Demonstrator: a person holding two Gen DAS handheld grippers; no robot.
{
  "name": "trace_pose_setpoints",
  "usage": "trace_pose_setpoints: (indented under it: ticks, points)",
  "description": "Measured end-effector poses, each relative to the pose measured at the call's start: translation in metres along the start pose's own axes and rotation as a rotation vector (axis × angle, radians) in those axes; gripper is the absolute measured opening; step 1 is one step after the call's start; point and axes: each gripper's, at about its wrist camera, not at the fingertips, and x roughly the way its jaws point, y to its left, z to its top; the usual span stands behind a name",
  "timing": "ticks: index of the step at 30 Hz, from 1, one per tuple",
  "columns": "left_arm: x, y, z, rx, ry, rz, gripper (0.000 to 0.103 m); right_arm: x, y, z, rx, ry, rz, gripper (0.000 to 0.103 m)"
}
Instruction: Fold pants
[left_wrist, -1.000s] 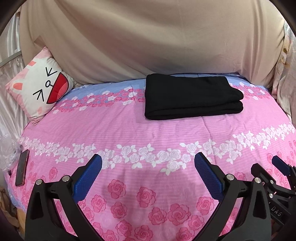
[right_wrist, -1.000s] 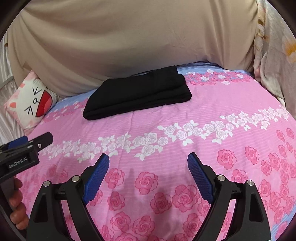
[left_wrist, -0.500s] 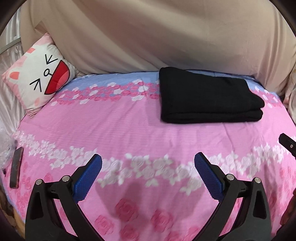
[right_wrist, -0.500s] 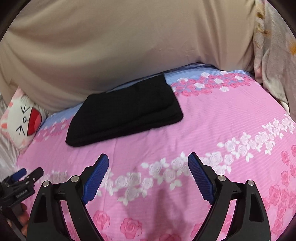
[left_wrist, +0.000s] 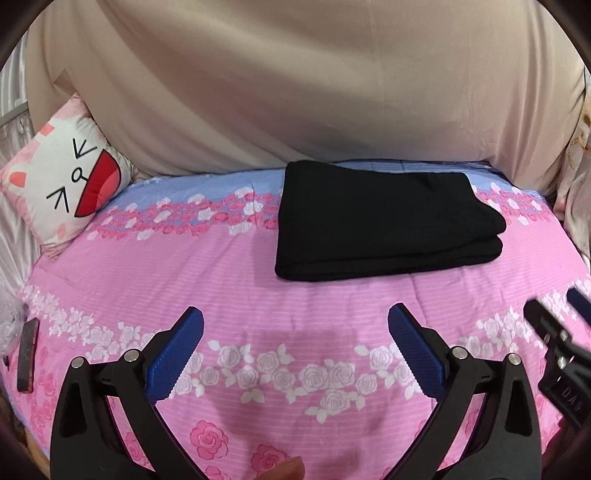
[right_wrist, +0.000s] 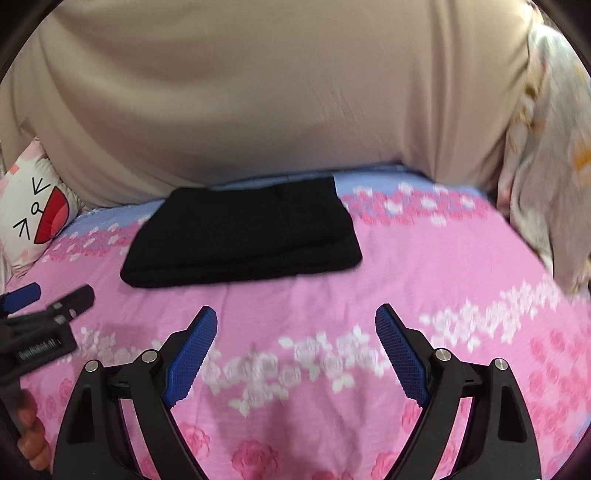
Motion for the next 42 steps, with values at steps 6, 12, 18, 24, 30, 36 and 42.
trace_pose_setpoints:
  ticks: [6,12,18,24,30,36,42]
  points:
    - [-0.005,-0.004,0.009,-0.012,-0.013,0.005,0.098,-0.006,0.008,0.018,0.011,-0.054,0.040,0.085]
    - [-0.008,-0.006,0.007,-0.004,-0.017,0.007,0.098,-0.015,0.010,0.008,-0.007,-0.065,0.011,0.085]
    - [-0.016,-0.009,0.008,-0.009,-0.033,0.006,0.098,-0.021,0.004,0.008,0.013,-0.078,0.017,0.085]
    - [-0.024,-0.013,0.008,0.006,-0.054,0.003,0.098,-0.023,0.002,0.007,0.019,-0.077,0.023,0.086]
    - [-0.030,-0.016,0.005,0.021,-0.069,0.005,0.098,-0.022,0.004,0.006,0.016,-0.068,0.022,0.085]
    - [-0.032,-0.014,0.004,0.014,-0.077,0.003,0.098,-0.023,0.008,0.005,0.009,-0.069,0.027,0.085]
    - [-0.036,-0.011,0.003,0.007,-0.095,0.007,0.098,-0.025,0.011,0.006,0.006,-0.070,0.025,0.086]
